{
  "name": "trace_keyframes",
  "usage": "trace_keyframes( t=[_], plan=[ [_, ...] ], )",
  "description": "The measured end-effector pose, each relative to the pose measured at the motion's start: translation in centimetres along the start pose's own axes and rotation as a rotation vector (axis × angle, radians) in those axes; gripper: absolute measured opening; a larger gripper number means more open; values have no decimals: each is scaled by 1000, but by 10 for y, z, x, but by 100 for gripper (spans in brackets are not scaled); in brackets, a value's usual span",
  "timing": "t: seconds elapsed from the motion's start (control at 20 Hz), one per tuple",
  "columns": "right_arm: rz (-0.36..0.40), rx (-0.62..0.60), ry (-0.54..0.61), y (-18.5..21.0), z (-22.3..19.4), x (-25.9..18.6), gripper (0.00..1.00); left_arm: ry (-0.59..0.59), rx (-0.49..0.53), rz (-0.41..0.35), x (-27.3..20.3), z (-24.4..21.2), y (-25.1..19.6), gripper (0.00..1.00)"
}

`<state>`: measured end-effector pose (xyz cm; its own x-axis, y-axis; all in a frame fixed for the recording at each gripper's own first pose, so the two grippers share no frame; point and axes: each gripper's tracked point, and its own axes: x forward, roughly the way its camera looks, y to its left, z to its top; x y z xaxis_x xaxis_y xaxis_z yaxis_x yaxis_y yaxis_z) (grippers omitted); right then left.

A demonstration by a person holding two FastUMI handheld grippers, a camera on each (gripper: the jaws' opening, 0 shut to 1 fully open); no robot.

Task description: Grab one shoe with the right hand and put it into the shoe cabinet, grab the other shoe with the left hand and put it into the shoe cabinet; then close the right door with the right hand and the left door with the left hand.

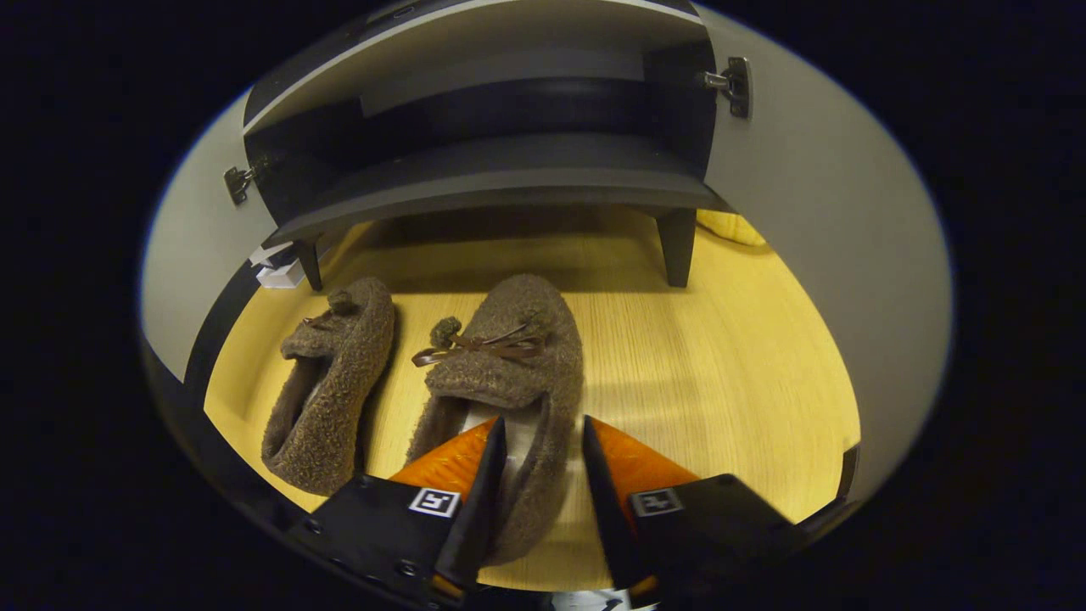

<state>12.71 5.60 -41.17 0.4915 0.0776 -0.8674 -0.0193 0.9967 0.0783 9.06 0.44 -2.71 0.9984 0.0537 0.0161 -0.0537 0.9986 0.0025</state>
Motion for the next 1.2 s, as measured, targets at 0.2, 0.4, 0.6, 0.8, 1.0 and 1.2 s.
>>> trace_keyframes(
  t=[0.2,0.4,0.6,0.8,1.0,1.2],
  plan=[
    [-69,-8,-15,-19,5,-5,0,0,-6,-5,-1,1,-4,96],
    [-69,-3,-30,-18,10,-15,2,-12,-7,-15,-4,6,-10,96],
    [-14,8,-94,-10,34,-47,2,-20,-7,-29,-7,9,-20,96],
    [45,18,-198,2,76,-88,1,-22,-21,-46,-5,9,-31,96],
    [90,22,-298,10,125,-126,1,-27,-28,-70,1,11,-49,96],
    [153,47,-412,31,182,-163,1,-25,-36,-102,7,9,-67,96]
  ],
)
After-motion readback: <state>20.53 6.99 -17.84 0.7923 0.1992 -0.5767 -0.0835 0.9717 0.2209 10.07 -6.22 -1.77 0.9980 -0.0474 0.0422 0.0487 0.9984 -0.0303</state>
